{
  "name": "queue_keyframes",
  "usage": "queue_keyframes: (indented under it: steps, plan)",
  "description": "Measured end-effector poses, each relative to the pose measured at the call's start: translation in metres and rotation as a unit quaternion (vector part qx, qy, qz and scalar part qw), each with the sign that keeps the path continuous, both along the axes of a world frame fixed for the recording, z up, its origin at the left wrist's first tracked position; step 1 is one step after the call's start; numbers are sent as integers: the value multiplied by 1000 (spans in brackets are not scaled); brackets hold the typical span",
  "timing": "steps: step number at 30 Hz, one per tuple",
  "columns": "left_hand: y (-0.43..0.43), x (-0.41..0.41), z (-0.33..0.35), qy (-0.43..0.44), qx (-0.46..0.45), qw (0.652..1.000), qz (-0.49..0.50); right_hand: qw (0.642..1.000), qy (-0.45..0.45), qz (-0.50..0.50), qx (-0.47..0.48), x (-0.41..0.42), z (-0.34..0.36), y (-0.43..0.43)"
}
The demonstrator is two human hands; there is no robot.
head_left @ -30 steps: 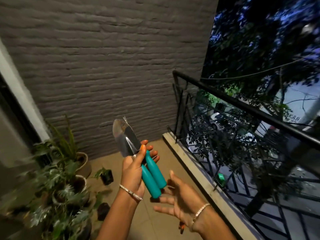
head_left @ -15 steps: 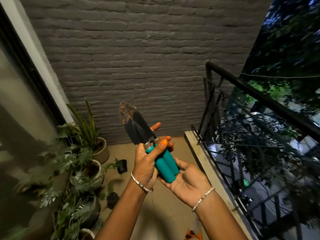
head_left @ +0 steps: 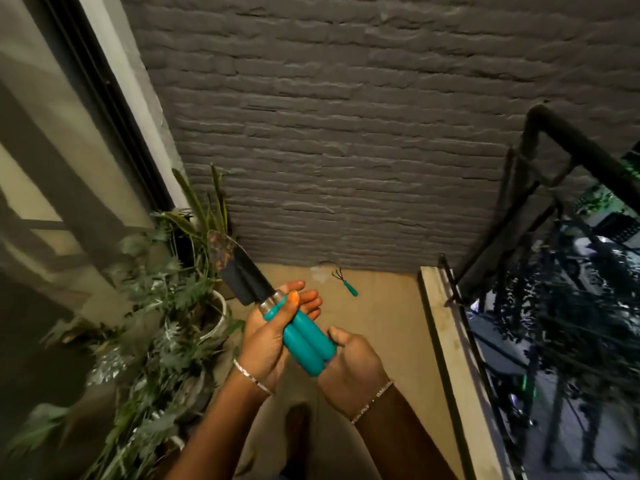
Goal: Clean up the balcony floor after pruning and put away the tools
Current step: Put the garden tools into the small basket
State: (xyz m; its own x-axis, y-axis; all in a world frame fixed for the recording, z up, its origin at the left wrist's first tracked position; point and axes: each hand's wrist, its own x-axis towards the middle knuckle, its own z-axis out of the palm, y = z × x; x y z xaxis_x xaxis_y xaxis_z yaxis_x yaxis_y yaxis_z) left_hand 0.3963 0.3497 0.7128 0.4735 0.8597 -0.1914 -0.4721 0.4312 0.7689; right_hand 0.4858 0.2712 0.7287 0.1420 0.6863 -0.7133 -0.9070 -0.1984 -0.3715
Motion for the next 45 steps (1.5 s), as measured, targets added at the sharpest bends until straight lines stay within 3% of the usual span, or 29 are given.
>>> queue_keyframes:
  steps: [4,10,16,22,26,31,35,39,45]
  plan:
    - [72,30,-16,40,14,999,-13,1000,-16,11,-18,50,-9,52]
    - [166,82,-31,42,15,998,-37,992,-49,-60,-101,140,-11,128]
    - [235,143,-56,52,-52,996,-40,978,-68,-125,-154,217,-50,186]
    - [302,210,-115,68,-122,989,-42,952,-120,-112,-259,299,-137,221]
    - [340,252,-169,98,-150,984,-17,928,-201,-94,-299,347,-204,250]
    - [375,293,-262,128,-184,975,-2,892,-286,13,-349,402,-315,296]
    - [390,307,-348,165,-215,962,14,816,-390,204,-374,437,-445,313]
    - [401,312,-441,200,-240,949,35,720,-429,380,-391,462,-569,344]
    - [418,324,-575,253,-251,934,9,599,-516,498,-356,487,-695,408]
